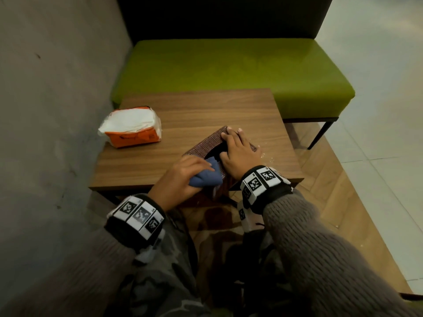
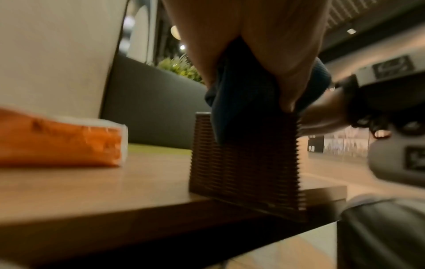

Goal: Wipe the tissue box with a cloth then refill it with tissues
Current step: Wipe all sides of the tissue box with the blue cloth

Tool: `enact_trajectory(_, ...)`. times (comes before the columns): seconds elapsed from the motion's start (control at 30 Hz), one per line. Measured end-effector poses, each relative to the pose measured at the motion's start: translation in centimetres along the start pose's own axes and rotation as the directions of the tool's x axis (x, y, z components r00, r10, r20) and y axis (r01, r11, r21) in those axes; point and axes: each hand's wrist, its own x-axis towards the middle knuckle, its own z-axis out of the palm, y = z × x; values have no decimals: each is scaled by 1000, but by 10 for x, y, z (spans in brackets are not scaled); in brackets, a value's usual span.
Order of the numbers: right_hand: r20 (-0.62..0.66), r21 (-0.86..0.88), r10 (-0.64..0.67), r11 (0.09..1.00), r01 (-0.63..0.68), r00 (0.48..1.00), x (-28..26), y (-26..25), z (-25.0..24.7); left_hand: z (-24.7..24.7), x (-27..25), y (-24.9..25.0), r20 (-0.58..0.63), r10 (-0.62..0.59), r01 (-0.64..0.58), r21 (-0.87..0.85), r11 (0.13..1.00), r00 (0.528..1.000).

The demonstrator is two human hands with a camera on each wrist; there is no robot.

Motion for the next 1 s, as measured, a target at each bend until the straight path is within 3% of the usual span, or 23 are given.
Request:
enact_trajectory(0.1,-19,6,-11,1000,11,1000,1,1,0,7,12,5,-76,-96,96,-6,995,992)
enact_trajectory(0.3,-20,4,-35,999,36,999,4,5,1,12,-11,19,3,-6,6,17,1000,1000)
enact_trajectory(0.47,-3,18,-48,999,48,999,7,6,1,28,16,29,-116,-151,155,23,988,982)
enact_trajectory(0.63,39,3,-78,997,78,996,8,10,-4,18,-10,26,-33,-54,54,-5,999,998)
enact_trajectory(0.7,45,1,-78,997,78,996,8,9,-4,9,0,13,-100,-154,154,-9,988,983)
enact_trajectory(0.77,45,5,-75,997,74,996,9,7,-3,14,11,8,-219,-269,270,-28,962,938)
enact_trajectory(0.8,39,7,-76,997,76,996,9,7,-2,21,13,14,-254,-276,280,-21,960,927)
enact_trajectory(0.93,36,14,-99,995,98,994,11,8,-4,43,-15,46,-92,-99,100,4,995,991)
enact_trajectory(1.0,42,12,-93,996,93,995,12,8,-4,30,-17,33,-56,-90,89,-19,996,994)
